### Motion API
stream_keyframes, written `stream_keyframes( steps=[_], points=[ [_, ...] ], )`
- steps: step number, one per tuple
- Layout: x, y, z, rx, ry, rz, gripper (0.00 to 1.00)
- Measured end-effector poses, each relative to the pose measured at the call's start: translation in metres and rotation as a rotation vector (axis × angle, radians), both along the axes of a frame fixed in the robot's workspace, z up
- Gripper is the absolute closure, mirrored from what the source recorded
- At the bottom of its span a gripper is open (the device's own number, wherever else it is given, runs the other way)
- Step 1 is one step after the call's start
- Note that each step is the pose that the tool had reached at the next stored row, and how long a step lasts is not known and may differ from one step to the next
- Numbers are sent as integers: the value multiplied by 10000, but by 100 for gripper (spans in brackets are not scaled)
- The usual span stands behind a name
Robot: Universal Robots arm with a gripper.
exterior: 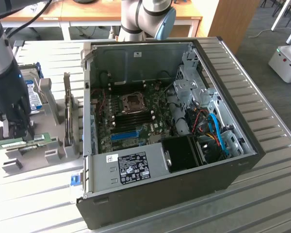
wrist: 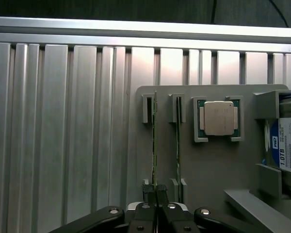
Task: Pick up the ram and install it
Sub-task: 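Pick up the ram and move it above insertion slot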
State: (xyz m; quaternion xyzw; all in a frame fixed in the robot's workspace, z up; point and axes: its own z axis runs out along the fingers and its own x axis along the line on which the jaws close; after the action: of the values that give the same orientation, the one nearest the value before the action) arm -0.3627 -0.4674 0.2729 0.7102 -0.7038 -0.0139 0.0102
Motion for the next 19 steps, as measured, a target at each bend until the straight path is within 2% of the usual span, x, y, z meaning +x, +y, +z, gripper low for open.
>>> stream_keyframes(
  steps=[13, 19],
  points=[
    [18, 0, 263, 6, 0, 0, 88],
    [20, 0, 285, 6, -1, 0, 88]
  ],
)
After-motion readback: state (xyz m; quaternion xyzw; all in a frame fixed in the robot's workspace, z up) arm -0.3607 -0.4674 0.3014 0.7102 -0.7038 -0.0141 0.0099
